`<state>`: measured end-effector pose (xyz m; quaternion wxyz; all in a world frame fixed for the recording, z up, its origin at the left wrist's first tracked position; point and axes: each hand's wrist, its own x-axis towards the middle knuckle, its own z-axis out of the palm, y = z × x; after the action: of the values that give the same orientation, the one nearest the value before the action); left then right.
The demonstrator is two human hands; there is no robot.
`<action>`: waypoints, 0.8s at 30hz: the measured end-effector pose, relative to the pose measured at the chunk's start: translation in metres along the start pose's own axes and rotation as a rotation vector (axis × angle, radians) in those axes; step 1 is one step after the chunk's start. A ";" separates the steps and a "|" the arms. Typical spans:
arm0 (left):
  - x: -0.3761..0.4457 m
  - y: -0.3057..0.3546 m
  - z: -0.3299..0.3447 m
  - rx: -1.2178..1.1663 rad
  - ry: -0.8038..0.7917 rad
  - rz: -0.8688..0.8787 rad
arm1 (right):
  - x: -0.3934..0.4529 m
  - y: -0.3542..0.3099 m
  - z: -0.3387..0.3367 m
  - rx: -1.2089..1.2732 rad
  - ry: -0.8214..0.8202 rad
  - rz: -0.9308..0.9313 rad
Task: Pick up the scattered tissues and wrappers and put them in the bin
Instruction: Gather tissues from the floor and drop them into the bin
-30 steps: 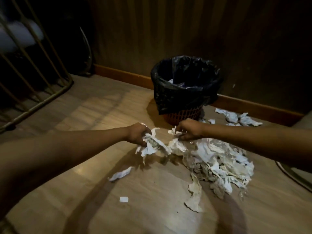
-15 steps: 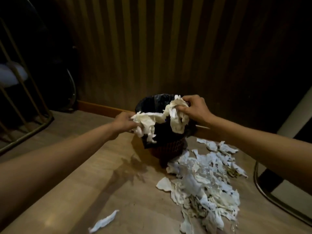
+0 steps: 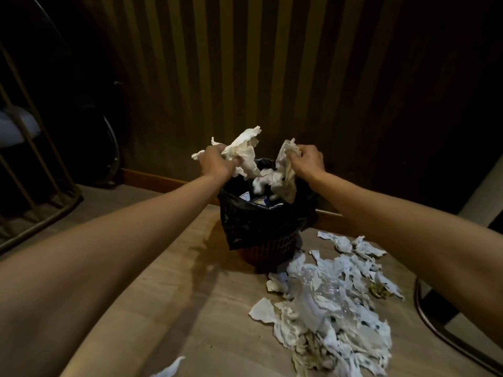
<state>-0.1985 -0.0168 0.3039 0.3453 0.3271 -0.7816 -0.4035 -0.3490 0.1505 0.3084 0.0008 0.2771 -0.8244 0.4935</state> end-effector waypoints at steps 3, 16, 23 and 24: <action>0.009 0.001 0.014 0.043 -0.032 0.036 | 0.003 0.008 -0.005 -0.063 -0.041 -0.034; 0.005 0.014 0.061 0.051 -0.210 0.051 | -0.007 0.039 -0.030 -0.062 -0.040 -0.029; -0.021 -0.017 0.025 0.188 -0.157 0.160 | -0.053 0.048 -0.028 -0.190 -0.141 -0.217; -0.028 -0.025 0.013 0.229 -0.154 0.173 | -0.062 0.046 -0.024 -0.206 -0.156 -0.265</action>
<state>-0.1882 -0.0005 0.2691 0.2782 0.2636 -0.8720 -0.3045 -0.3245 0.2149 0.2669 0.0304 0.4191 -0.8244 0.3793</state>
